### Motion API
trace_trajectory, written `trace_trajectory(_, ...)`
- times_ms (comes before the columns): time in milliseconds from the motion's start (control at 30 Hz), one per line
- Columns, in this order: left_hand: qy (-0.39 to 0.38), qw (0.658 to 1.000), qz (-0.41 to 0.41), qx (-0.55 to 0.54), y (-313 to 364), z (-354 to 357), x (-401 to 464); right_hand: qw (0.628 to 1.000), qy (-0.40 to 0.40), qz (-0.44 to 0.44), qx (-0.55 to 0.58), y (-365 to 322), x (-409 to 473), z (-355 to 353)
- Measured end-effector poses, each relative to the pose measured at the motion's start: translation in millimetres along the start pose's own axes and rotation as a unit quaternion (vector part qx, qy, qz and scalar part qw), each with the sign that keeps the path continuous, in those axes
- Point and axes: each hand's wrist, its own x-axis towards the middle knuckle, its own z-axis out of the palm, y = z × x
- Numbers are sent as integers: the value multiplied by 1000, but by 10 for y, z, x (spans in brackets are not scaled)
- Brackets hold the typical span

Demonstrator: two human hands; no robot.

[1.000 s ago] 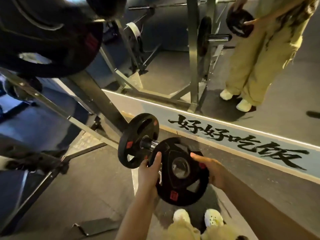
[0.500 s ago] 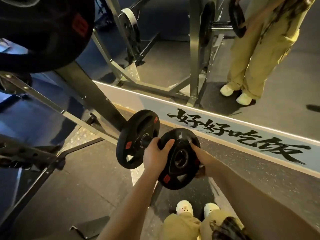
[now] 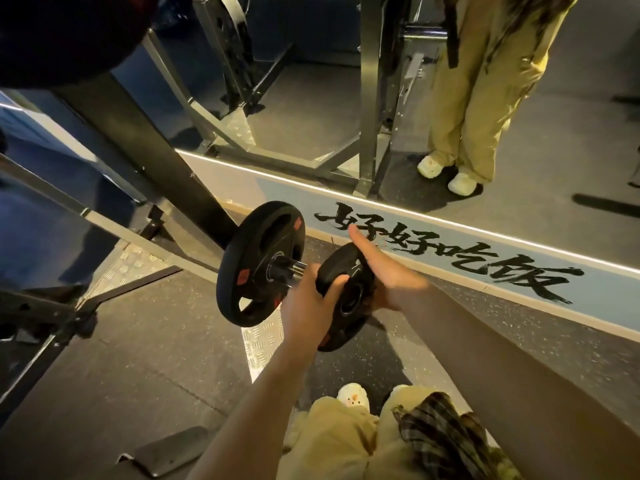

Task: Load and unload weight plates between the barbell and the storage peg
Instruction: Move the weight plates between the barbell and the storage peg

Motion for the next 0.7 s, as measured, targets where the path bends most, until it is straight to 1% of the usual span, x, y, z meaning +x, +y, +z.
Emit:
trace_trajectory(67, -16, 1000, 19, 17, -28, 45, -110, 999, 49, -3, -4, 42, 131, 144)
trace_trajectory(133, -16, 999, 32, 38, -45, 93, -167, 992, 115, -48, 35, 105, 214, 223)
trace_trajectory(200, -12, 999, 31, 43, -43, 121, -172, 987, 146, -64, 26, 119, 239, 240)
trace_trajectory(300, -8, 999, 23, 28, -14, 145, -189, 991, 123, -52, -32, 51, 157, 203)
trace_trajectory(367, -4, 999, 25, 23, -5, 175, -226, 992, 107, -46, -51, 21, 143, 184)
trace_trajectory(533, 2, 998, 56, 38, -120, 199, -282, 987, 114, -75, -79, 100, 218, 246)
trace_trajectory(600, 2, 998, 46, 30, -129, 180, -279, 984, 118, -95, -88, 97, 235, 269)
trace_trajectory(700, -7, 1000, 13, 27, -104, 139, -233, 981, 117, -98, -116, 43, 276, 311)
